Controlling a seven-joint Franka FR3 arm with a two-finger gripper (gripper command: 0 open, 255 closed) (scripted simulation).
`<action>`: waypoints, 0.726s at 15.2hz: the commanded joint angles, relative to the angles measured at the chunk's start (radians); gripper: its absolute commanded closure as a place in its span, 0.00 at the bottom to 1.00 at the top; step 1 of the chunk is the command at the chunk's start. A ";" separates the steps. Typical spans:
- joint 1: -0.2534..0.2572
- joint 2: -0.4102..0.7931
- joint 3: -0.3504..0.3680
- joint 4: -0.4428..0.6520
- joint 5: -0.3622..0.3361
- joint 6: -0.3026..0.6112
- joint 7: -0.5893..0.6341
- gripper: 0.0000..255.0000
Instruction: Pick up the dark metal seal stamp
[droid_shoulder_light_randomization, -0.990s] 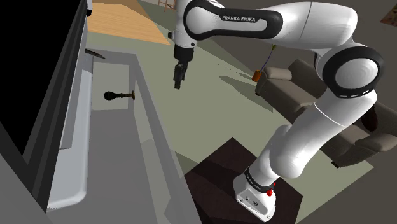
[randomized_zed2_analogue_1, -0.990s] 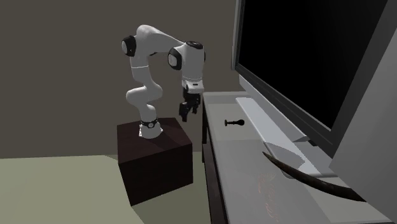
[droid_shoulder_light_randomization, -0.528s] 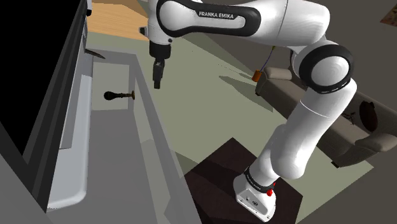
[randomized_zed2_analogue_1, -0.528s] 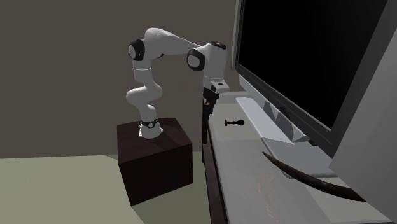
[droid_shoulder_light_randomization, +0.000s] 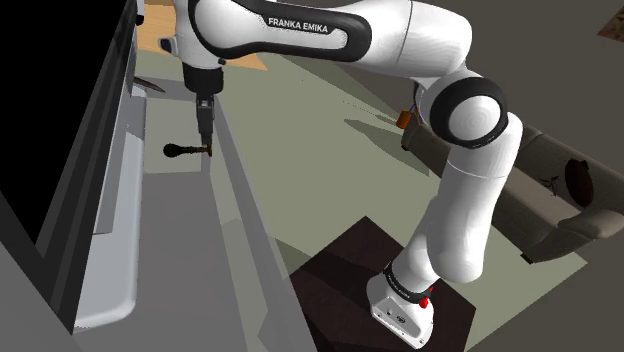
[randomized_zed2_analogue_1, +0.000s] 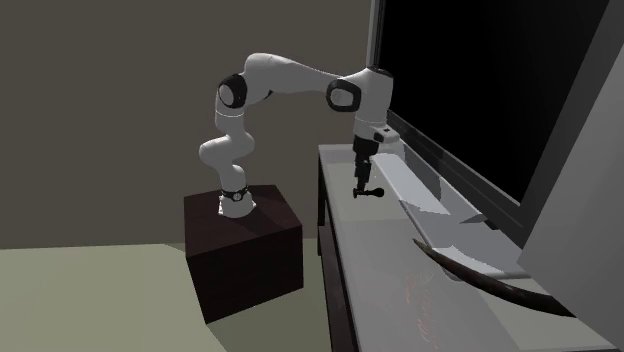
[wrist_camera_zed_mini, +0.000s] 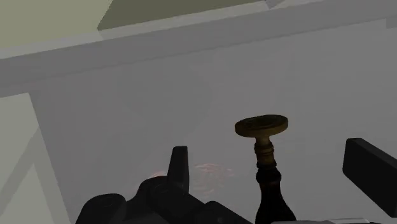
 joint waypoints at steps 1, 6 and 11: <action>0.030 0.068 0.016 0.096 -0.020 -0.027 -0.020 0.00; 0.038 0.087 0.021 0.069 -0.028 0.020 -0.025 0.00; 0.036 0.087 0.020 0.021 -0.028 0.068 -0.022 0.00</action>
